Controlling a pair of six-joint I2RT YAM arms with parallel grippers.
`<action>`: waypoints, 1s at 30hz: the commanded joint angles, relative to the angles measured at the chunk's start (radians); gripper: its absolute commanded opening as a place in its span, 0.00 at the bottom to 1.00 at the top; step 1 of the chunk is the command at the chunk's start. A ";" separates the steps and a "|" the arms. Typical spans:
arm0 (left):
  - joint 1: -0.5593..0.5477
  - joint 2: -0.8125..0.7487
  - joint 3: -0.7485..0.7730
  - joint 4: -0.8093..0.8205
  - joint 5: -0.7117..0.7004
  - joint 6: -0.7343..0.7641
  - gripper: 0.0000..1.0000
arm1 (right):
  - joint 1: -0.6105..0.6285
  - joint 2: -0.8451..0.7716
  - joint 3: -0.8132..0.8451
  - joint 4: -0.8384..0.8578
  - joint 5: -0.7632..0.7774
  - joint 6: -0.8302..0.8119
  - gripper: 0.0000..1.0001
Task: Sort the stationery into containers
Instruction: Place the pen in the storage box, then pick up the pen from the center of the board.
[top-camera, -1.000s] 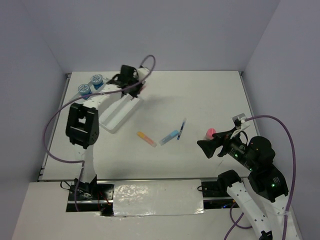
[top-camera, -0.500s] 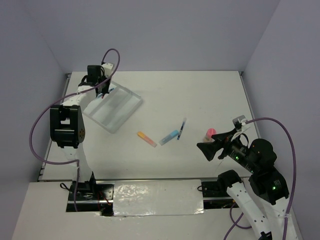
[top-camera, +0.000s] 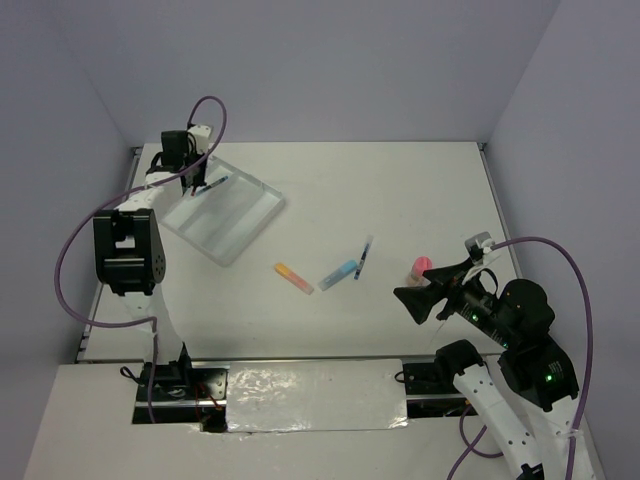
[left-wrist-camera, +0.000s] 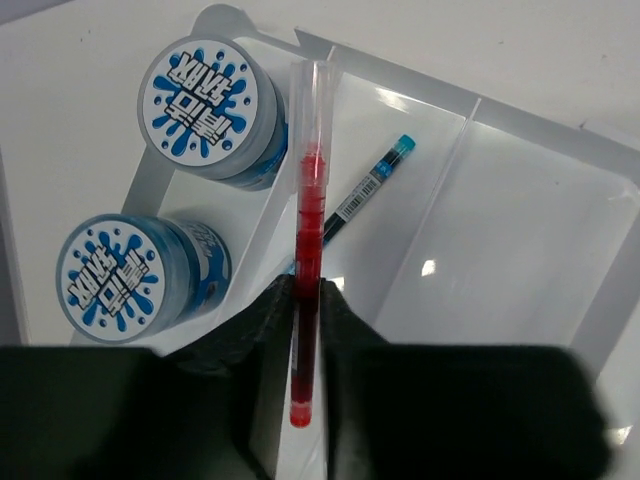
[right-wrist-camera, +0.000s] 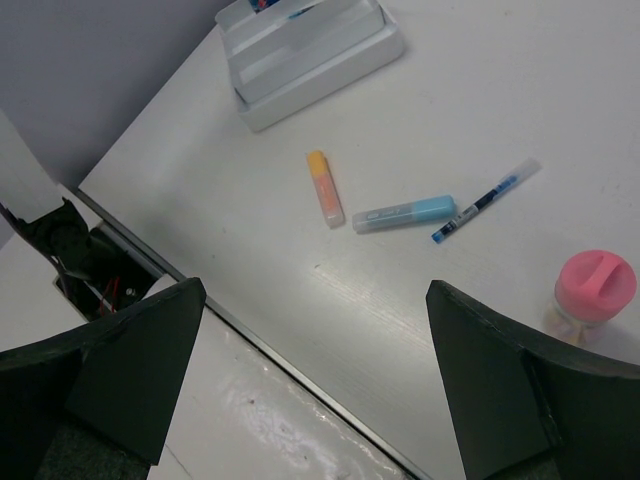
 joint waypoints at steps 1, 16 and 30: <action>0.002 0.022 0.027 0.049 -0.006 0.006 0.34 | 0.003 -0.003 0.008 0.013 0.000 -0.014 1.00; -0.277 -0.068 0.345 -0.178 -0.145 -0.170 0.99 | 0.003 0.002 0.018 0.013 0.055 -0.002 1.00; -0.865 -0.007 0.245 -0.288 -0.307 -0.587 0.77 | 0.003 -0.024 0.153 -0.092 0.182 0.096 1.00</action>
